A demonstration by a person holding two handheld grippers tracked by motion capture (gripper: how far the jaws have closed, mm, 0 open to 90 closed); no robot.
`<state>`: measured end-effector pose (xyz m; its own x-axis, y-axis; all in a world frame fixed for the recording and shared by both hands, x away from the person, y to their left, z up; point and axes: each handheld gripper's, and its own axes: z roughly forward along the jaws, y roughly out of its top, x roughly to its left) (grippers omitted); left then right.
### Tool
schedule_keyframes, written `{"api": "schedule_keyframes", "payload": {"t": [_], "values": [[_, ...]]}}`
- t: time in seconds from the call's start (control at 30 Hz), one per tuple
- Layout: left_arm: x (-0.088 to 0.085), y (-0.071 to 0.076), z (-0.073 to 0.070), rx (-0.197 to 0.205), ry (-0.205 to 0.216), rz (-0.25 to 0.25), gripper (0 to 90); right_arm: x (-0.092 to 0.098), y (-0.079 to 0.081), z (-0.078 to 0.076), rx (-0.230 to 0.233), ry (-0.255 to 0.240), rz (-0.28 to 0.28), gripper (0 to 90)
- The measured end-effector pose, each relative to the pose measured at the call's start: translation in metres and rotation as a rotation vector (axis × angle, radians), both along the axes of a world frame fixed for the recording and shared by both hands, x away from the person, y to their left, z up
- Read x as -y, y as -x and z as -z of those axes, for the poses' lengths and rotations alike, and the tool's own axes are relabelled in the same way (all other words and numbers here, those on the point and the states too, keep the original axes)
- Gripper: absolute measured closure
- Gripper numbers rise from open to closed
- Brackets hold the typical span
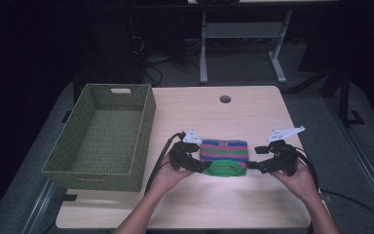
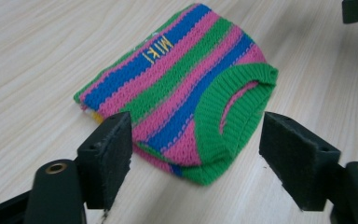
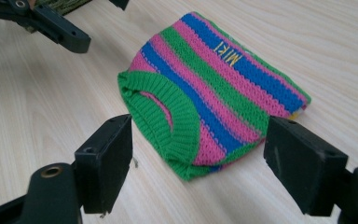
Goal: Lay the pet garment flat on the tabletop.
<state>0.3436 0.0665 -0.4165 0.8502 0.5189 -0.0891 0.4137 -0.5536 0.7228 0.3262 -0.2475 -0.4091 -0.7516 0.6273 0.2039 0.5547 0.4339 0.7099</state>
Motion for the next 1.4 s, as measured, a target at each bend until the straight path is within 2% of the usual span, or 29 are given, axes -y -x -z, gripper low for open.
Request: {"api": "schedule_keyframes", "payload": {"t": [0.17,0.23,0.43,0.63,0.73,0.8,0.9,1.07,1.2,1.4], "values": [[0.008,-0.006,0.002,-0.010,-0.013,0.003,26.9,-0.006,-0.007,0.000,-0.007,0.009,-0.008,24.2],[0.012,-0.009,0.002,-0.014,-0.019,0.008,27.4,-0.011,-0.011,0.003,-0.019,0.030,-0.007,25.3],[0.022,-0.016,0.009,-0.022,-0.035,0.008,33.9,-0.021,-0.020,0.010,-0.036,0.059,-0.017,35.1],[0.025,-0.023,0.021,-0.037,-0.081,0.013,48.8,-0.028,-0.027,0.016,-0.046,0.102,-0.028,54.7],[0.026,-0.024,0.025,-0.049,-0.110,0.011,58.0,-0.031,-0.030,0.021,-0.074,0.122,-0.019,61.6],[0.025,-0.026,0.028,-0.067,-0.119,0.018,64.9,-0.032,-0.031,0.023,-0.078,0.141,-0.018,67.1],[0.026,-0.027,0.031,-0.066,-0.146,0.024,70.3,-0.033,-0.033,0.028,-0.085,0.165,-0.017,73.6],[0.028,-0.025,0.033,-0.055,-0.173,0.032,74.5,-0.038,-0.036,0.036,-0.088,0.200,-0.025,82.0],[0.027,-0.024,0.031,-0.050,-0.198,0.038,76.0,-0.042,-0.033,0.041,-0.079,0.203,-0.027,85.7],[0.017,-0.019,0.032,-0.066,-0.176,0.036,76.6,-0.046,-0.029,0.041,-0.085,0.197,-0.056,86.5]]}}
